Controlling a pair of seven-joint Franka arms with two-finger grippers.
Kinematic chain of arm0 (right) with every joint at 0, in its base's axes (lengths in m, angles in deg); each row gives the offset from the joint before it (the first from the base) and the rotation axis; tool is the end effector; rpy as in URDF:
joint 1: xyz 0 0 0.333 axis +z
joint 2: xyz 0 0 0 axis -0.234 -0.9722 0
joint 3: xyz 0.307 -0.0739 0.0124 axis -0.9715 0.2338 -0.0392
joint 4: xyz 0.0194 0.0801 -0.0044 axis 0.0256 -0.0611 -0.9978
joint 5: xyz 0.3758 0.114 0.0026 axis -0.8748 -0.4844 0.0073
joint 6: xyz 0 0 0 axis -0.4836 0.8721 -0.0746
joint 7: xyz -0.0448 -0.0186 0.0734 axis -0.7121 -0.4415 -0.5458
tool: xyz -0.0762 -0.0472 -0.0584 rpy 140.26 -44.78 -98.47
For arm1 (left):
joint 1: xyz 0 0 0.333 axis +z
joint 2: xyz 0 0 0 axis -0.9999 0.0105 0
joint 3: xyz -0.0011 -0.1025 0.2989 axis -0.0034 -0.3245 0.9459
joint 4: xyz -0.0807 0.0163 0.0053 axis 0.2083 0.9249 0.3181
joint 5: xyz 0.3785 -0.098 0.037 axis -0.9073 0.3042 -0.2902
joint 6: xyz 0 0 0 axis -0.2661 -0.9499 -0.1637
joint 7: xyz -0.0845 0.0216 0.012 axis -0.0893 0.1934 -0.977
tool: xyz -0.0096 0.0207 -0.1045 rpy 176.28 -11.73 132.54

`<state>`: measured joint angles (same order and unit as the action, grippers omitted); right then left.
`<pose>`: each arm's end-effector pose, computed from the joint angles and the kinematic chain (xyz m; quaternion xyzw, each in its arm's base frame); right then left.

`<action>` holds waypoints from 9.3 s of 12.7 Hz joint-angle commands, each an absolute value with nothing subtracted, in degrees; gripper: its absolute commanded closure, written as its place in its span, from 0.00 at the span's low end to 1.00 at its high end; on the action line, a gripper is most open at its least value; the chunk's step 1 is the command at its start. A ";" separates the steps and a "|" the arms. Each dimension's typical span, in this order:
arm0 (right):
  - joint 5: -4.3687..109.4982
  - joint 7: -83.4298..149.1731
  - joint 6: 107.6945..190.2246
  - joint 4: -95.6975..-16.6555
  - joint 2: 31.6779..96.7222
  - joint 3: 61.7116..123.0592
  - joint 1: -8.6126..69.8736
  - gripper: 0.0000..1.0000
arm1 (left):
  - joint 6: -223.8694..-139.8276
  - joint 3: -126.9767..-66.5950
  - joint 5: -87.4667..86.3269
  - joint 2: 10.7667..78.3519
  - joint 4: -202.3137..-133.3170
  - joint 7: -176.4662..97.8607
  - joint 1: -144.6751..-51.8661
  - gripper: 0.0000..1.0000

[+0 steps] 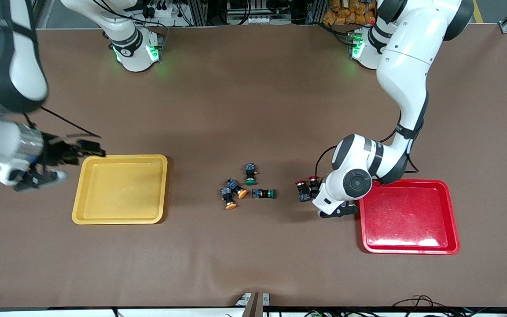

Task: Place red and yellow buttons in trays
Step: 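Grasp a red button with the left gripper while the right gripper reaches a yellow button, then carry the red button into the red tray while the right gripper lifts the yellow button, then release the red button while the right gripper lowers the yellow button into the yellow tray, then grasp the second red button with the left gripper while the right gripper grasps yellow, then place the red button in the red tray while the right gripper carries the yellow button, then release the yellow button in the yellow tray while the left gripper withdraws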

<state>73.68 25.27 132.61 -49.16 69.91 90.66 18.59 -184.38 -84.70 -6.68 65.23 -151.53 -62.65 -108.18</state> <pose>0.6317 0.0438 0.4393 -0.9844 -0.0869 0.0783 0.1317 0.6412 -0.2871 0.1927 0.9920 0.0695 -0.1045 0.0143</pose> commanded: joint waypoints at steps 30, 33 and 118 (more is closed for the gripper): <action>72.71 52.23 176.08 -36.70 36.16 91.07 47.03 1.00 | -183.68 -79.08 -9.21 65.60 -149.14 -34.08 -98.62 0.98; 72.97 51.62 172.14 -36.61 39.23 91.50 44.13 1.00 | -185.27 -79.08 -9.21 66.13 -149.31 -34.08 -98.54 0.63; 80.45 36.06 126.17 -20.28 43.28 89.22 18.46 0.00 | -145.02 -85.05 -11.94 27.12 -149.93 -41.03 -88.96 0.00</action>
